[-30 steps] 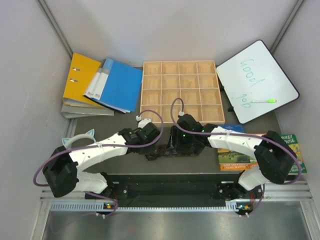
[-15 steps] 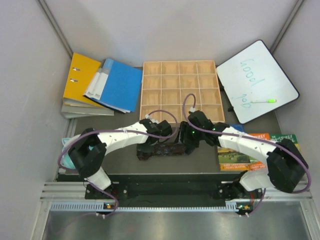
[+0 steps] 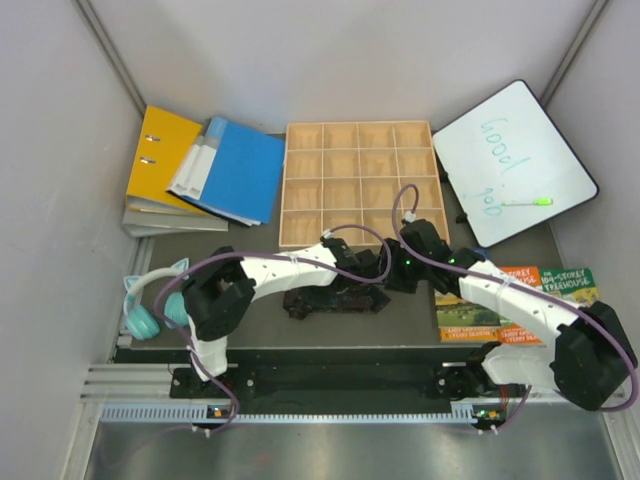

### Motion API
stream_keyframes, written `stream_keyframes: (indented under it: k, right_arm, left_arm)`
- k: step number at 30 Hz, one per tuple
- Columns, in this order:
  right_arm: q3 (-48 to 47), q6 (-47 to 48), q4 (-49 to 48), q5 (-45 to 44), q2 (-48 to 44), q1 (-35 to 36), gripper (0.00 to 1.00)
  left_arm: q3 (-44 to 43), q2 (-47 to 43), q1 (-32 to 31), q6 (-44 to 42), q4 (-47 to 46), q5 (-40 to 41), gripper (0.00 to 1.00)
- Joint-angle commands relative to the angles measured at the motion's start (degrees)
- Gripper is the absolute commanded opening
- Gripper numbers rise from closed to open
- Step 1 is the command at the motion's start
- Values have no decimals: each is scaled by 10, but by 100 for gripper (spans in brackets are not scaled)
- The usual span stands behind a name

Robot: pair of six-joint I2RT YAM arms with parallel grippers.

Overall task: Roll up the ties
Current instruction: Roll the tie at the center of the board.

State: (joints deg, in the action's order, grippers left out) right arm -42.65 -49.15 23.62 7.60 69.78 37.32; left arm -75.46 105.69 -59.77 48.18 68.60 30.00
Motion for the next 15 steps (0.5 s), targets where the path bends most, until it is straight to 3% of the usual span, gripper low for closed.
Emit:
stream_keyframes:
  k: [1,8,11,15]
  right_arm:
    - [10,8,8,-6,-44,-19,58]
    - [18,11,23,-9,-76,-34,59]
    - [16,10,27,-10,-85,-38,59]
    - [13,12,39,-14,-95,-44,59]
  left_arm:
    - [-60,47,-26,31,29,6,21]
    - [-114,101,-47,34,39,3,27]
    - [-137,118,-50,31,40,2,35]
    - [-169,137,-52,21,36,-6,55]
